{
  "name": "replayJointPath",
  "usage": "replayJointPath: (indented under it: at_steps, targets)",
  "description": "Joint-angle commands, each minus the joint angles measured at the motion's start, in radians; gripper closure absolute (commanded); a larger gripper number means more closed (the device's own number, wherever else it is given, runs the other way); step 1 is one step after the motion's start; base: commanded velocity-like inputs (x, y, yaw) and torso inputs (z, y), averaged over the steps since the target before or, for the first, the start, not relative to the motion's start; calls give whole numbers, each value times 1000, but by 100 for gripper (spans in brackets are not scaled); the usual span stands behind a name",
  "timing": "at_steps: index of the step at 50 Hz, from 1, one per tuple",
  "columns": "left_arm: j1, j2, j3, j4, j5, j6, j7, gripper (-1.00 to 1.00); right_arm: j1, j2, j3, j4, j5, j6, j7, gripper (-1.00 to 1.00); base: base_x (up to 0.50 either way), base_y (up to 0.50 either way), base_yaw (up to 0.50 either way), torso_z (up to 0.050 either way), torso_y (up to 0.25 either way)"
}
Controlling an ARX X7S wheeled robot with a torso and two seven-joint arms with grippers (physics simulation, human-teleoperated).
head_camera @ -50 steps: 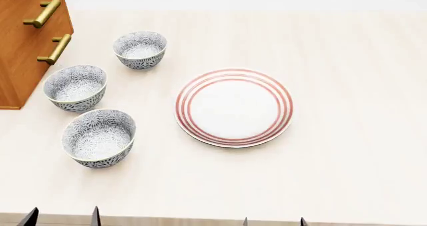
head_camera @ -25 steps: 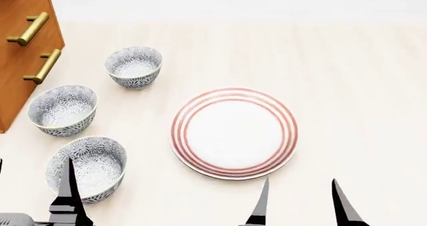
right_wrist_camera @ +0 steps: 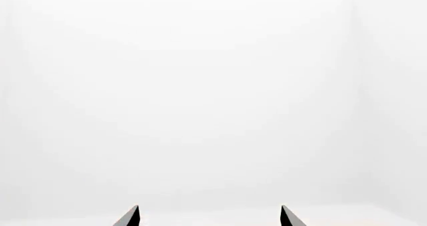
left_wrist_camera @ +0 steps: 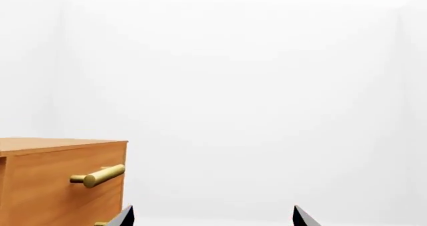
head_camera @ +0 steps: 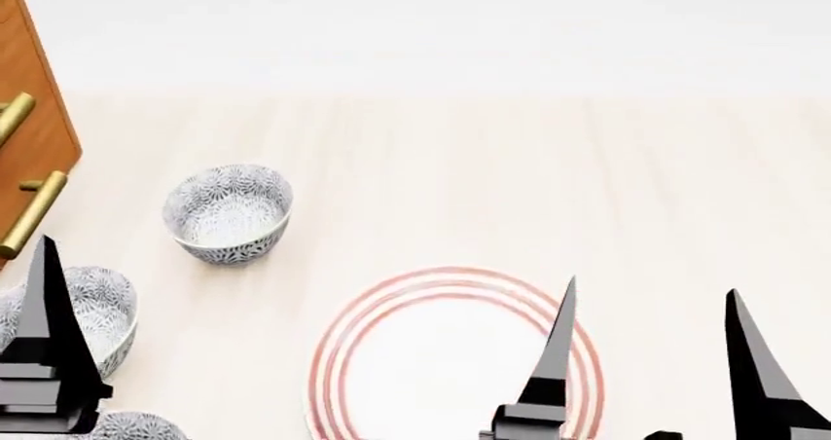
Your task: Open the top drawer of the cabinet.
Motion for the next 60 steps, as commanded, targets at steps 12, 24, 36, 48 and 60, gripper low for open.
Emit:
replayJointPath:
  at_steps: [12,24,36,48,60]
  targets:
    - [1,-27,-5,53,-27,-22,-17,-100,4,34,3,-56,27,16,15,-100,500,0,0,0,2]
    - [-28,-46,-8,71,-49,-78,-36,-100,23,47,-7,-61,24,68,35,-100,500,0,0,0,0]
    - [-138,-174,99,122,166,-178,-40,-100,18,66,-41,-33,-4,67,33,-100,204,0,0,0,0]
    - [-512,-324,287,72,455,-404,-6,-100,5,87,-52,-28,19,57,19,-100,0,0,0,0,0]
    - [-770,-446,558,-134,777,-397,75,-100,-10,106,-74,-6,12,34,14,-100,0,0,0,0,0]
